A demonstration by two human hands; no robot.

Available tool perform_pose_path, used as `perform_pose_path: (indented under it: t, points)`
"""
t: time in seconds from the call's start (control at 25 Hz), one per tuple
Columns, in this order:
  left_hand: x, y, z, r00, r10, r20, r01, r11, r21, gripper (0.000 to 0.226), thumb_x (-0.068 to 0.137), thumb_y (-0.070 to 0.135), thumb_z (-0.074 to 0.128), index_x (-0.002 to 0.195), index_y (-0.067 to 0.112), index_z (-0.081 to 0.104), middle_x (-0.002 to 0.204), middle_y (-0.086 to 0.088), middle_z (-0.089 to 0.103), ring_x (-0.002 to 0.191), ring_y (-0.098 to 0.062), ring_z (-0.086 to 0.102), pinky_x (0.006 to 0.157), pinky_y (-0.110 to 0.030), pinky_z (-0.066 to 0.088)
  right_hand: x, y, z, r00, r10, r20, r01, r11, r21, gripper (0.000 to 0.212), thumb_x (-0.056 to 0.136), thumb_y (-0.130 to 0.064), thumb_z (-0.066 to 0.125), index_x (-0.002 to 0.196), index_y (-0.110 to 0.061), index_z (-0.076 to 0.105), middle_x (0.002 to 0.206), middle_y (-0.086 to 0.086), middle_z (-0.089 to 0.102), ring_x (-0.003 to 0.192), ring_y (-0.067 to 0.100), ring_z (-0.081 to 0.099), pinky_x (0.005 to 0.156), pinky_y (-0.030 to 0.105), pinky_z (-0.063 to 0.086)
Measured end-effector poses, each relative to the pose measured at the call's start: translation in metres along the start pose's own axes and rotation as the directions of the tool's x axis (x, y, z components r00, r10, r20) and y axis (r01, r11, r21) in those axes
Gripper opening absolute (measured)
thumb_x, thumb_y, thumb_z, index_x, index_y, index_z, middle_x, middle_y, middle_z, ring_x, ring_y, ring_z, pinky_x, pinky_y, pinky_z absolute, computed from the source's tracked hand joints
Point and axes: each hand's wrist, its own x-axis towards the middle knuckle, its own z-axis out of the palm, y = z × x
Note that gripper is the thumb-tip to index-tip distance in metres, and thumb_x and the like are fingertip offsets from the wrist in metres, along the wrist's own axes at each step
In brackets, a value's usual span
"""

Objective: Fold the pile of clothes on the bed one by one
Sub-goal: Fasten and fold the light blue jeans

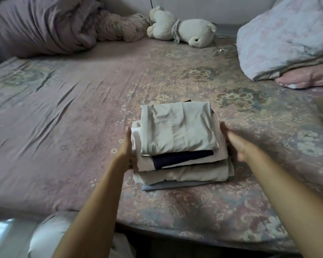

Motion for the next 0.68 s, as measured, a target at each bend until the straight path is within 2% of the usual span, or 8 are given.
perform_pose_path:
  t: [0.04, 0.12, 0.24, 0.28, 0.4, 0.48, 0.56, 0.68]
  points:
    - [0.001, 0.001, 0.008, 0.999, 0.017, 0.041, -0.016, 1.000, -0.008, 0.083, 0.084, 0.078, 0.023, 0.123, 0.014, 0.061, 0.080, -0.017, 0.066, 0.063, -0.025, 0.059, 0.064, -0.031, 0.047, -0.001, 0.004, 0.007, 0.999, 0.010, 0.034, -0.010, 1.000, -0.009, 0.067, 0.085, -0.072, 0.038, 0.124, -0.021, 0.059, 0.114, 0.008, 0.065, 0.097, 0.024, 0.062, 0.080, 0.036, 0.051]
    - [0.009, 0.004, 0.018, 0.993, 0.052, 0.101, -0.051, 0.999, -0.009, 0.074, 0.086, 0.074, 0.030, 0.124, 0.017, 0.058, 0.113, -0.015, 0.065, 0.082, -0.024, 0.060, 0.077, -0.036, 0.049, 0.003, 0.005, 0.018, 1.000, 0.014, 0.027, -0.014, 1.000, -0.005, 0.060, 0.091, -0.062, 0.039, 0.135, -0.023, 0.049, 0.099, 0.004, 0.065, 0.084, 0.023, 0.060, 0.069, 0.033, 0.049]
    - [0.014, 0.002, 0.009, 0.980, -0.017, 0.198, 0.013, 1.000, 0.019, 0.088, 0.060, 0.088, 0.049, 0.112, 0.019, 0.064, 0.110, -0.010, 0.068, 0.095, -0.029, 0.065, 0.085, -0.045, 0.052, 0.008, 0.002, 0.020, 0.998, 0.050, -0.033, -0.051, 0.998, -0.037, 0.050, 0.093, -0.058, 0.039, 0.130, -0.025, 0.048, 0.091, 0.004, 0.062, 0.076, 0.023, 0.056, 0.060, 0.032, 0.044]
    - [0.019, 0.000, 0.005, 0.976, -0.045, 0.213, 0.038, 0.999, 0.034, 0.091, 0.054, 0.086, 0.055, 0.114, 0.018, 0.063, 0.112, -0.010, 0.068, 0.102, -0.029, 0.064, 0.092, -0.048, 0.050, 0.004, -0.001, 0.021, 0.996, 0.083, -0.043, -0.085, 0.995, -0.050, 0.048, 0.094, -0.057, 0.040, 0.127, -0.024, 0.050, 0.087, 0.006, 0.061, 0.075, 0.023, 0.056, 0.058, 0.032, 0.043]
    - [0.030, -0.004, 0.001, 0.970, -0.053, 0.239, 0.027, 0.994, 0.110, 0.072, 0.079, 0.070, 0.054, 0.123, 0.014, 0.058, 0.117, -0.009, 0.066, 0.111, -0.026, 0.060, 0.103, -0.047, 0.043, 0.008, -0.005, 0.016, 0.984, 0.162, -0.080, -0.170, 0.980, -0.103, 0.042, 0.096, -0.051, 0.042, 0.115, -0.017, 0.057, 0.079, 0.006, 0.057, 0.070, 0.023, 0.052, 0.054, 0.031, 0.037]
    - [0.029, -0.003, 0.005, 0.968, -0.035, 0.247, -0.001, 0.990, 0.142, 0.063, 0.088, 0.064, 0.047, 0.125, 0.013, 0.057, 0.107, -0.006, 0.068, 0.105, -0.024, 0.062, 0.101, -0.044, 0.045, 0.010, -0.007, 0.015, 0.981, 0.176, -0.081, -0.188, 0.968, -0.167, 0.037, 0.095, -0.049, 0.043, 0.110, -0.018, 0.057, 0.079, 0.006, 0.055, 0.069, 0.023, 0.049, 0.055, 0.032, 0.036]
    - [0.026, -0.003, 0.007, 0.961, 0.025, 0.275, -0.049, 0.995, 0.082, 0.057, 0.090, 0.063, 0.041, 0.116, 0.016, 0.060, 0.097, -0.002, 0.069, 0.093, -0.019, 0.064, 0.090, -0.038, 0.050, 0.013, -0.010, 0.015, 0.981, 0.169, -0.094, -0.183, 0.967, -0.177, 0.036, 0.095, -0.049, 0.043, 0.105, -0.016, 0.053, 0.082, 0.007, 0.054, 0.071, 0.024, 0.049, 0.058, 0.033, 0.038]
    - [0.021, -0.001, 0.005, 0.935, 0.076, 0.346, -0.056, 0.996, -0.066, 0.067, 0.078, 0.074, 0.040, 0.111, 0.020, 0.064, 0.103, -0.004, 0.072, 0.095, -0.020, 0.068, 0.083, -0.037, 0.052, 0.019, -0.009, 0.014, 0.983, 0.155, -0.098, -0.169, 0.971, -0.166, 0.042, 0.096, -0.051, 0.040, 0.110, -0.014, 0.054, 0.104, 0.012, 0.059, 0.082, 0.026, 0.051, 0.070, 0.034, 0.043]
